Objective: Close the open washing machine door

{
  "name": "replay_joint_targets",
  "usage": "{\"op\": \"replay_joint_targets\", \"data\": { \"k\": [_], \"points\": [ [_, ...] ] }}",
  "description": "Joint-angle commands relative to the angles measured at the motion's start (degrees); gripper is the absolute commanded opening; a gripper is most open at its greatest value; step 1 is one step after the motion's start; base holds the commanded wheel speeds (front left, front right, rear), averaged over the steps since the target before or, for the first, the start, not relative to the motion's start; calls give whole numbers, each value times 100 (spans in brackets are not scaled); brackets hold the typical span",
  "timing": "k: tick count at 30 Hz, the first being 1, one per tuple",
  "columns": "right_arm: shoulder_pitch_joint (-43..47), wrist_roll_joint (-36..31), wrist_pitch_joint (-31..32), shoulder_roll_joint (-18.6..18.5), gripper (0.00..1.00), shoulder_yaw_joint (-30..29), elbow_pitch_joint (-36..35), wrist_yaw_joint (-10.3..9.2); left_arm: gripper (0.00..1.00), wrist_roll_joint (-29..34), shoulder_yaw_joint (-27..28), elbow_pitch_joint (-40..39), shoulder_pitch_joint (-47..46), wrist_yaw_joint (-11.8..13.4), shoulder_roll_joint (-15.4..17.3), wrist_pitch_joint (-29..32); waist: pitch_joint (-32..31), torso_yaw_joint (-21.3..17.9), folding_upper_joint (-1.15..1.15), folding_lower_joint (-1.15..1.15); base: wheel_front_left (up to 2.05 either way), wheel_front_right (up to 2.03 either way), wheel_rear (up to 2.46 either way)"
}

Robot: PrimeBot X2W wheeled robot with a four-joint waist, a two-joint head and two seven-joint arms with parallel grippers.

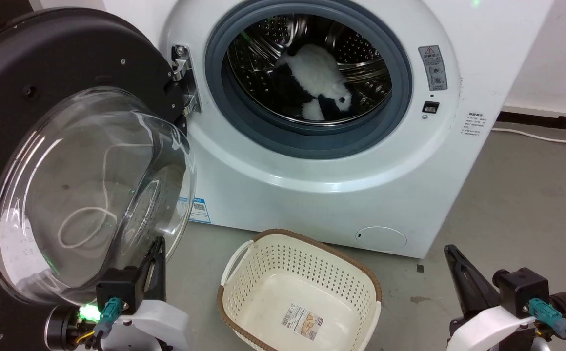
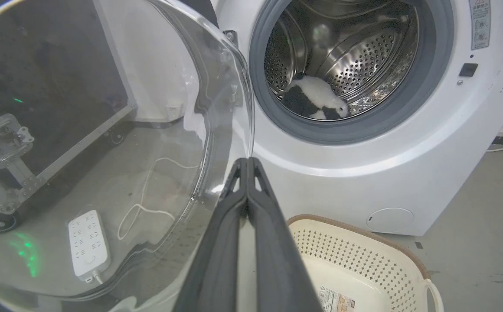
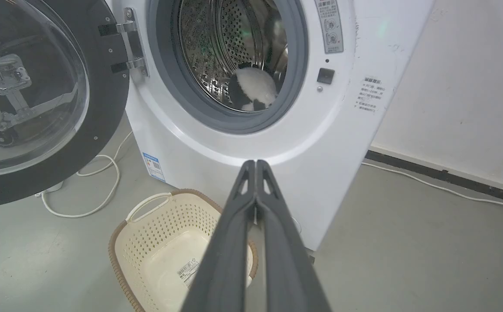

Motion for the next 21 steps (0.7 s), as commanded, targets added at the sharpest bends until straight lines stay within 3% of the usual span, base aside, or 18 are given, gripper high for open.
{"op": "replay_joint_targets", "data": {
  "k": [1, 6, 7, 8, 9, 21],
  "points": [
    [-80, -42, 3, -1, 0, -2, -26, 5, 0, 16, 5, -24, 81, 16, -2, 2, 0, 0, 0, 0, 0, 0, 0],
    [-80, -42, 3, -1, 0, -2, -26, 5, 0, 16, 5, -24, 81, 16, -2, 2, 0, 0, 0, 0, 0, 0, 0],
    [0, 1, 0, 0, 100, 1, 0, 0, 100, -1, 0, 0, 0, 0, -1, -1, 0, 0, 0, 0, 0, 0, 0],
    [2, 7, -1, 0, 0, 1, 3, 0, 0, -5, -4, 3, -1, 0, 0, -2, 0, 0, 0, 0, 0, 0, 0],
    [2, 3, 0, 0, 100, 2, 4, 0, 100, -1, -4, 5, -2, 0, -1, 0, 0, 0, 0, 0, 0, 0, 0],
    [58, 200, -137, 0, 100, 40, 74, 0, 100, -186, -160, 90, -7, 55, -1, -138, 1, -7, 0, 0, 0, 0, 0]
  ]
}}
